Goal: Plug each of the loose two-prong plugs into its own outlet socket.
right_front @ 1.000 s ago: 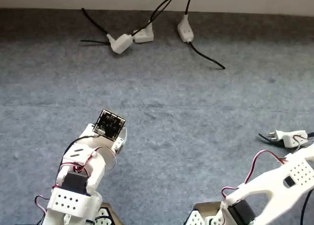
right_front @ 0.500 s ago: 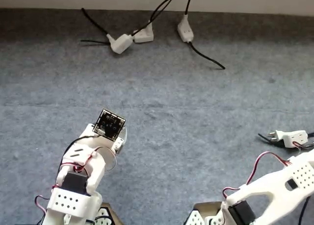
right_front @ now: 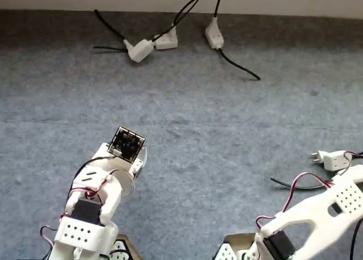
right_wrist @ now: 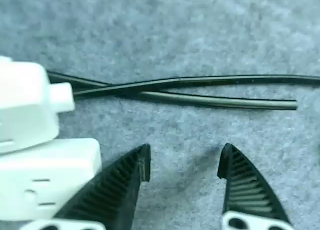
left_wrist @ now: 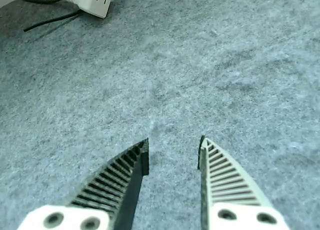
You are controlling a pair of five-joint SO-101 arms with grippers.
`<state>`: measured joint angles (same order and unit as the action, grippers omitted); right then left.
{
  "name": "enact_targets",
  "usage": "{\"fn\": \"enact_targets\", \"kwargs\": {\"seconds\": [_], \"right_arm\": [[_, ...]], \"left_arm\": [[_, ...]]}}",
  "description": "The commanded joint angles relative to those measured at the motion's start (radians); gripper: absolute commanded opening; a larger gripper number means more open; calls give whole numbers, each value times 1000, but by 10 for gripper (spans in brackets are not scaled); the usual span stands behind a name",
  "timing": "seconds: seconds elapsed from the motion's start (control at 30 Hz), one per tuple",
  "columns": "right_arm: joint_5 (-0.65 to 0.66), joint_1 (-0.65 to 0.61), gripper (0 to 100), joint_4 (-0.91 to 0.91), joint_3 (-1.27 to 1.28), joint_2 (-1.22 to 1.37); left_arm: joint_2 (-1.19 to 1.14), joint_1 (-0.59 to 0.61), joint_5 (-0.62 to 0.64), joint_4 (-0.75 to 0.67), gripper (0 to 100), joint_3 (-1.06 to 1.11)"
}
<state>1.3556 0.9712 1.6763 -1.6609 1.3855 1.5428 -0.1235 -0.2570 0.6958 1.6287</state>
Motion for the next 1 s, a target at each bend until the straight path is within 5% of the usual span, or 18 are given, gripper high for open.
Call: {"fn": "enact_targets", "kwargs": {"seconds": [0.0, 0.2, 0.57, 0.77, 0.97], "right_arm": [[-89, -13, 235, -177, -119, -51], [-437, 22, 235, -863, -67, -47], [-264, -21, 235, -1744, 733, -48], [-123, -30, 235, -1538, 806, -61], [2, -22, 235, -862, 572, -131]], "left_arm": [[7, -13, 8, -17, 164, -7], [7, -13, 8, -17, 164, -7], [7, -13, 8, -15, 164, 1], [7, -15, 6, -17, 164, 8], [7, -15, 6, -31, 164, 12]]}}
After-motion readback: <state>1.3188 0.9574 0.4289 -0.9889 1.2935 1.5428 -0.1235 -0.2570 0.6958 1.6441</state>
